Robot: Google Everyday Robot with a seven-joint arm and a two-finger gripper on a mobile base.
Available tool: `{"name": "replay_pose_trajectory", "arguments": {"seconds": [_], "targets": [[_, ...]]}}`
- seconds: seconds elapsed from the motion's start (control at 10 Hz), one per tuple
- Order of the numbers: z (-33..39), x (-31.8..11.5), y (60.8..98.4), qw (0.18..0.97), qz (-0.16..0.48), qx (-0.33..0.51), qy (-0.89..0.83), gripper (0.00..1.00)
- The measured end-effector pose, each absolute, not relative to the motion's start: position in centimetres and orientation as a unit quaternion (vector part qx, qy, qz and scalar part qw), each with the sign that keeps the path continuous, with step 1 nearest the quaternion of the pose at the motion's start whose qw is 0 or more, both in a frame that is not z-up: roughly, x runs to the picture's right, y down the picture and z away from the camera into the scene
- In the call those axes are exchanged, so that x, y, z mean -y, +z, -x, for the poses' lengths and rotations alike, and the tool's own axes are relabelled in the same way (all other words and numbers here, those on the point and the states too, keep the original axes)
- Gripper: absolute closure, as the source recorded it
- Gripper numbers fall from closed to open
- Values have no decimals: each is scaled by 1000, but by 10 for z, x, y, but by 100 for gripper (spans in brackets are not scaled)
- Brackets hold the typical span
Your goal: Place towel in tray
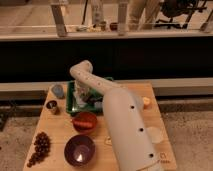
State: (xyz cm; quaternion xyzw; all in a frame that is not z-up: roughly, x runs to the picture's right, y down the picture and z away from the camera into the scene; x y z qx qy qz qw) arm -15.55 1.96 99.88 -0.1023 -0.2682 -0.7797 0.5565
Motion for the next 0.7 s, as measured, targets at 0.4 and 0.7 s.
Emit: {"name": "replay_pose_trajectory", "arguments": {"seconds": [0.4,0.7], "targets": [[154,-4,975,594,82,327,-731,100],[151,26,948,646,68,343,-678,100]]}}
